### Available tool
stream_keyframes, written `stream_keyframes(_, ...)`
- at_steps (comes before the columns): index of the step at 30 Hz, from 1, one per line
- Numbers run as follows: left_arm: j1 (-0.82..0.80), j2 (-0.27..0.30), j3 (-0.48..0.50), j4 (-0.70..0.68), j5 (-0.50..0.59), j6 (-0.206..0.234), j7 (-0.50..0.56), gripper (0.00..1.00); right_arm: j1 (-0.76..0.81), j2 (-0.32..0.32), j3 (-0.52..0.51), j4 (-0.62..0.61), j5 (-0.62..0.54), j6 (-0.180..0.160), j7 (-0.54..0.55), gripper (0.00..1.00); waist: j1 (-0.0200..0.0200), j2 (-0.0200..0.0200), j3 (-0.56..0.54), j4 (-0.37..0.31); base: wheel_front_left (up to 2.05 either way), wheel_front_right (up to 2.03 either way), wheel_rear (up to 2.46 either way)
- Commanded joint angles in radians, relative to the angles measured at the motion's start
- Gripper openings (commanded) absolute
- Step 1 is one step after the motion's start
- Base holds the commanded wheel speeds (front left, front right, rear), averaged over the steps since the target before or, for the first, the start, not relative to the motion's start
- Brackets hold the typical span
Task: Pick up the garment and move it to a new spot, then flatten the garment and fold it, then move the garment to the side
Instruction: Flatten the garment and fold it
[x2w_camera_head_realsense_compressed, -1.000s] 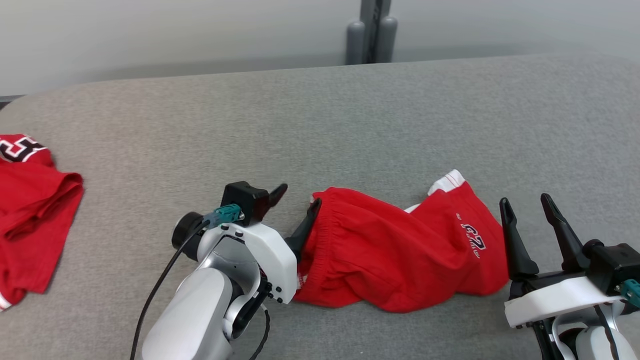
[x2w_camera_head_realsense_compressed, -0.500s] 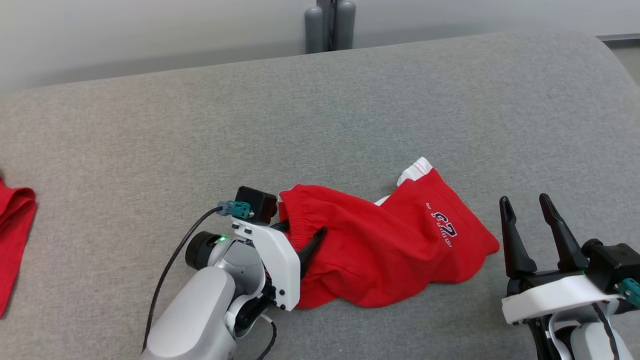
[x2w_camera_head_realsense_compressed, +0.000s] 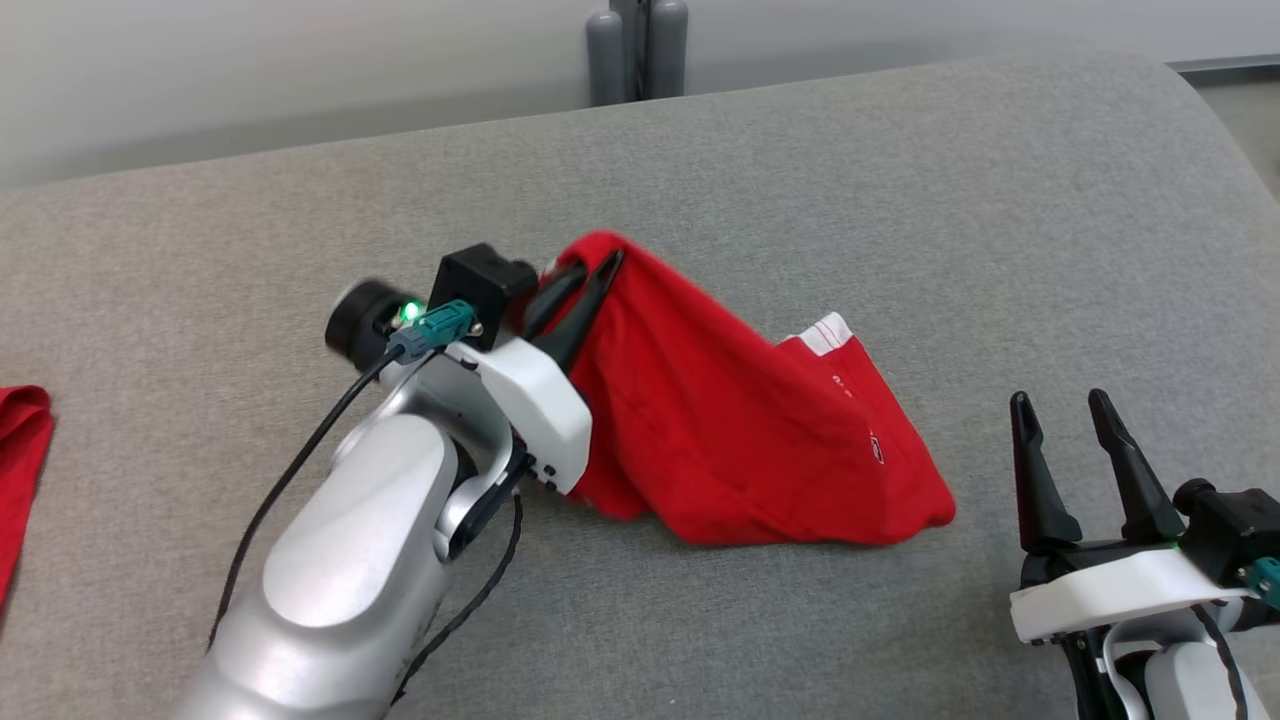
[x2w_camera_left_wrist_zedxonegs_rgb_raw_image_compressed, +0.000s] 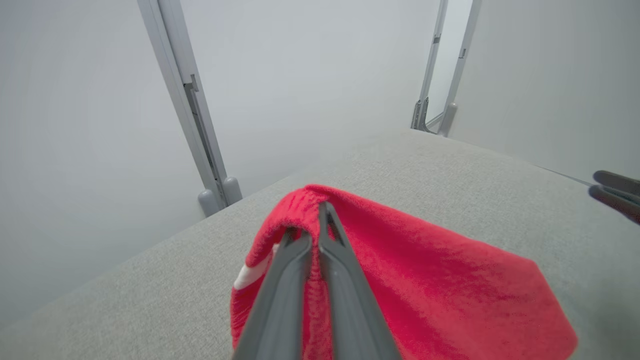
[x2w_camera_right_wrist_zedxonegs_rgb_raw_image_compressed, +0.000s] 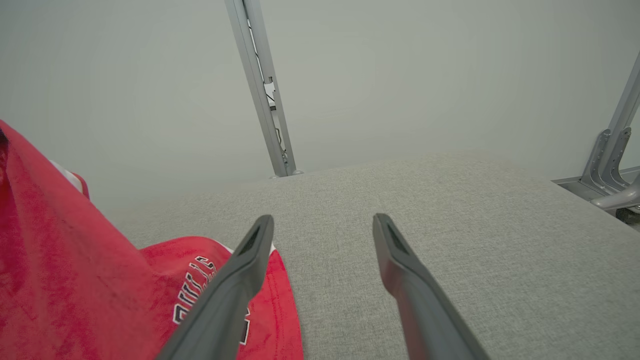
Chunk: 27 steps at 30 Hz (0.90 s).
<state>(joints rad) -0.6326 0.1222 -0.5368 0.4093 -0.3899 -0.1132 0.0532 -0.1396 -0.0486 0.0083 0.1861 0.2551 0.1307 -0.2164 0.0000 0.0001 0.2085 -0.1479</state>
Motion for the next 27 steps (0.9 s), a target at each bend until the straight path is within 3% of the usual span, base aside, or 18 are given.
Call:
stream_keyframes(1,-0.022,0.013,-0.005,-0.022,0.021,0.005,-0.018,0.00,-0.005,-0.004,-0.007,0.003,0.007,0.000,-0.009,1.00,0.0000,-0.0001,-0.003,0.008,0.00,0.00,0.00)
stream_keyframes(8,0.081,0.068,-0.063,-0.231,0.038,0.000,-0.008,0.00,0.014,-0.005,-0.036,-0.008,-0.003,0.000,0.003,1.00,0.0000,-0.0001,-0.008,0.074,0.00,0.00,0.00)
stream_keyframes(11,0.189,0.114,-0.055,-0.288,0.017,0.028,0.020,0.00,0.008,-0.004,-0.035,-0.020,-0.008,0.000,0.012,1.00,0.0000,-0.0001,0.001,0.101,0.00,0.00,0.00)
stream_keyframes(18,0.398,0.170,-0.030,-0.261,-0.045,0.072,0.005,0.00,-0.004,-0.005,-0.043,-0.036,-0.022,0.000,0.033,1.00,0.0000,-0.0001,0.017,0.159,0.00,0.00,0.00)
stream_keyframes(27,0.478,0.139,0.007,-0.164,-0.110,0.088,-0.089,0.00,0.003,-0.005,-0.048,-0.047,-0.024,0.000,0.049,1.00,0.0000,-0.0001,0.023,0.179,0.00,0.00,0.00)
